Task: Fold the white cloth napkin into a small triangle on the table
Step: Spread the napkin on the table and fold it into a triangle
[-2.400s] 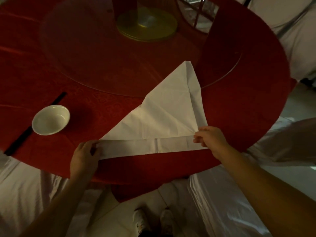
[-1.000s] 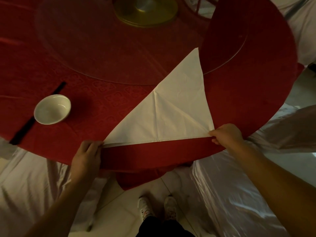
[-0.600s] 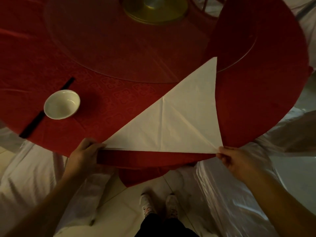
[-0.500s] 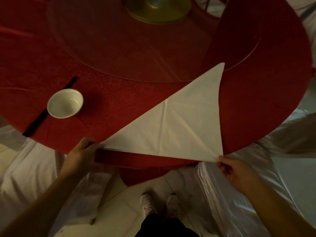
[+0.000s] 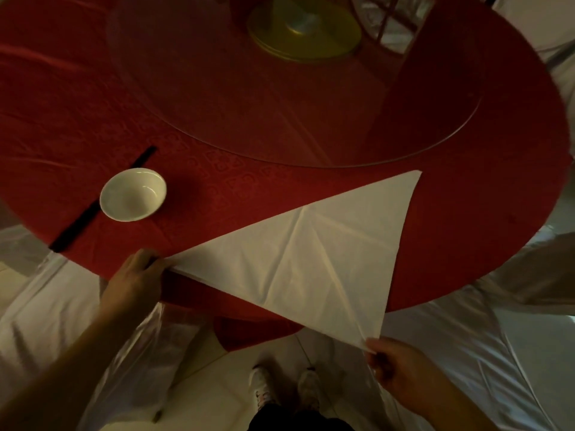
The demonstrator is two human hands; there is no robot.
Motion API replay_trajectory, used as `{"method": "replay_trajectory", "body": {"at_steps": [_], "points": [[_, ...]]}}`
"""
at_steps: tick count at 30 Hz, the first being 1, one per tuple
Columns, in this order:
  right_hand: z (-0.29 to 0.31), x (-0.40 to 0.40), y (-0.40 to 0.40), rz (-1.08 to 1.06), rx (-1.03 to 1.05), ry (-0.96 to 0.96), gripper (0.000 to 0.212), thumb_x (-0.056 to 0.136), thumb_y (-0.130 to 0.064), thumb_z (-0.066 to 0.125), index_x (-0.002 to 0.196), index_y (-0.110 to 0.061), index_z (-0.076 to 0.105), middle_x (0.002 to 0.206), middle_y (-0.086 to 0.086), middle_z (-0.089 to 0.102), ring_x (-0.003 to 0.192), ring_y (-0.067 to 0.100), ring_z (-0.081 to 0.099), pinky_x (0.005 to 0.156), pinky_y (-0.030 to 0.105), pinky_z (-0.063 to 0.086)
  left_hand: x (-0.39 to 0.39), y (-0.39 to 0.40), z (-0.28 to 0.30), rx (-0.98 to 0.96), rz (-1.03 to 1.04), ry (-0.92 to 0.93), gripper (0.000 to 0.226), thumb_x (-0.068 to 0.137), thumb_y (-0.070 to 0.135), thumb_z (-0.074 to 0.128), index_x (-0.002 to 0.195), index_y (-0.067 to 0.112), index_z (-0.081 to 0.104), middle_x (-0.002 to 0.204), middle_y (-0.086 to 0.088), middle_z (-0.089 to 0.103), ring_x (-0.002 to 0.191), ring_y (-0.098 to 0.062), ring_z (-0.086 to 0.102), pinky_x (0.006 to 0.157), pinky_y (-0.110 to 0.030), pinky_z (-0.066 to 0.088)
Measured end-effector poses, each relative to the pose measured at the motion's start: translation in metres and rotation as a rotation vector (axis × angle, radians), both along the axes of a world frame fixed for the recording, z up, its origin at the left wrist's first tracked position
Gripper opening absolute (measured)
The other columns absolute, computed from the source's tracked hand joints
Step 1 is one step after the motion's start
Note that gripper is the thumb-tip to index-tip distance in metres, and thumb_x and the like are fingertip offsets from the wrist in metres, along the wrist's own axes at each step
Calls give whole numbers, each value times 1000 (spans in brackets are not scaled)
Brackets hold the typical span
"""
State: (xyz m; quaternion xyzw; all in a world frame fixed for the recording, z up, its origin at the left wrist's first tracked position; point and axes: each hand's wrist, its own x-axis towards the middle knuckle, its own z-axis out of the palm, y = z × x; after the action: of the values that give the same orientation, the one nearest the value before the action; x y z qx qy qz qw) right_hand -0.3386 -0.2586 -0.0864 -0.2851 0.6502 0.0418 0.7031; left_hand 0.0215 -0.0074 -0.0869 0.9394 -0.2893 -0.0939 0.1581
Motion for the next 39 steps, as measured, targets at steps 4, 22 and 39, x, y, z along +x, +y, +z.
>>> {"method": "replay_trajectory", "body": {"at_steps": [4,22,39], "points": [[17,-4,-19,123,94,-85,22,79,-30,70,88,-11,68,59,0,65,49,15,60,41,25,44,-14,-1,-3,-78,-113,-251,24,79,-1,66,102,-1,69,106,-23,59,99,-43,53,78,-54,48],[-20,199,-86,1612,-1560,-121,60,100,-50,14,147,-17,32,156,2,31,146,18,15,119,44,4,-107,-198,-24,229,-236,-45,69,90,55,-9,149,20,-11,157,-3,-17,141,-20,-25,115,-40,-16],[-31,157,-275,1331,-1516,456,89,87,-71,-6,150,-10,4,161,11,4,147,21,-1,117,43,-4,-58,-115,-37,222,131,19,75,89,68,2,150,25,-7,159,0,-12,144,-12,-18,115,-35,-16]]}}
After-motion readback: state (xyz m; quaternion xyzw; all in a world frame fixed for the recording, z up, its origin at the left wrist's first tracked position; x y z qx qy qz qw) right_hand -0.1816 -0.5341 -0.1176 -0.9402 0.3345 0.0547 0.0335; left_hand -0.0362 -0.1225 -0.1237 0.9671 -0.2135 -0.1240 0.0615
